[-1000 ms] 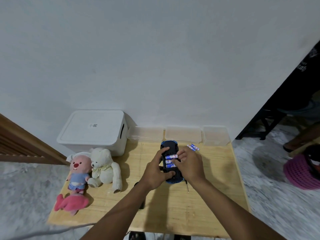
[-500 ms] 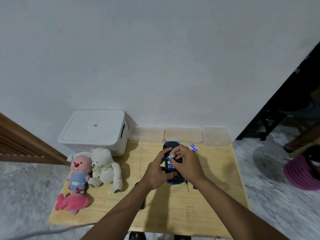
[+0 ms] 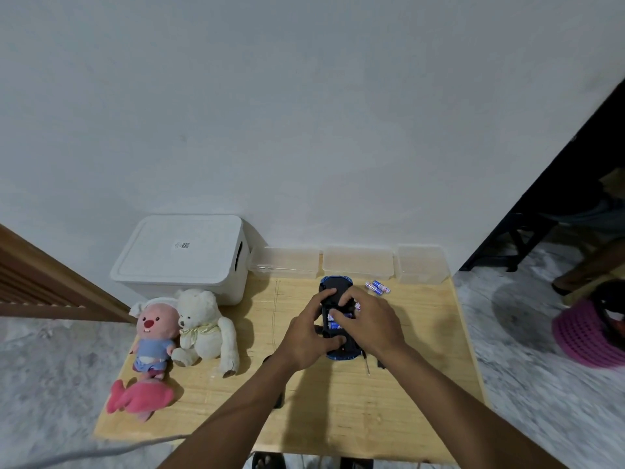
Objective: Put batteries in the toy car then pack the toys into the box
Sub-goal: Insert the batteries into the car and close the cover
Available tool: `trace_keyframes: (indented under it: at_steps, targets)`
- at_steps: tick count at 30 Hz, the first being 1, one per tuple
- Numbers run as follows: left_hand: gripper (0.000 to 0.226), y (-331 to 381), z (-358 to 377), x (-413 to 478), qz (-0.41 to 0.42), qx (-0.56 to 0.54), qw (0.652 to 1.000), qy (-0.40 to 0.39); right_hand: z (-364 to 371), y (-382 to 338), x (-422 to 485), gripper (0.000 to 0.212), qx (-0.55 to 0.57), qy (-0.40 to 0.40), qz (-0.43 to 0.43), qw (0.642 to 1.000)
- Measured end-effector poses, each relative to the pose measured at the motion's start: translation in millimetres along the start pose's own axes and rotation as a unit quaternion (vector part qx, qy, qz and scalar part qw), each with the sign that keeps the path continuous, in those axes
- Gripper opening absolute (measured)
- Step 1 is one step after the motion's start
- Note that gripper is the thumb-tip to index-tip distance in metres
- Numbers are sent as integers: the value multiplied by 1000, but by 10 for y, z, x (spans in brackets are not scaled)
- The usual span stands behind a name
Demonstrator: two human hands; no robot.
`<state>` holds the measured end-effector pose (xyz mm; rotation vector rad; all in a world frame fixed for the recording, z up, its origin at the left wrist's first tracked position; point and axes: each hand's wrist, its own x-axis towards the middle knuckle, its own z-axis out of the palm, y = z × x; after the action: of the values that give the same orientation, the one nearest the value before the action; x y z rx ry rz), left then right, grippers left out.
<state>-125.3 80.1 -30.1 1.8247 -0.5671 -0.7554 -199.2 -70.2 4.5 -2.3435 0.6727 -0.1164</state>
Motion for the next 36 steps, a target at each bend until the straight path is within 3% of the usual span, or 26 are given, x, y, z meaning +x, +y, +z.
trace_keyframes:
  at_steps: [10, 36]
  targets:
    - [91, -4, 9, 20, 9, 7, 1000, 24, 67, -79, 21, 36, -85, 58, 62, 993]
    - [97, 59, 112, 41, 38, 37, 999, 3, 13, -201, 52, 42, -66, 23, 135, 988]
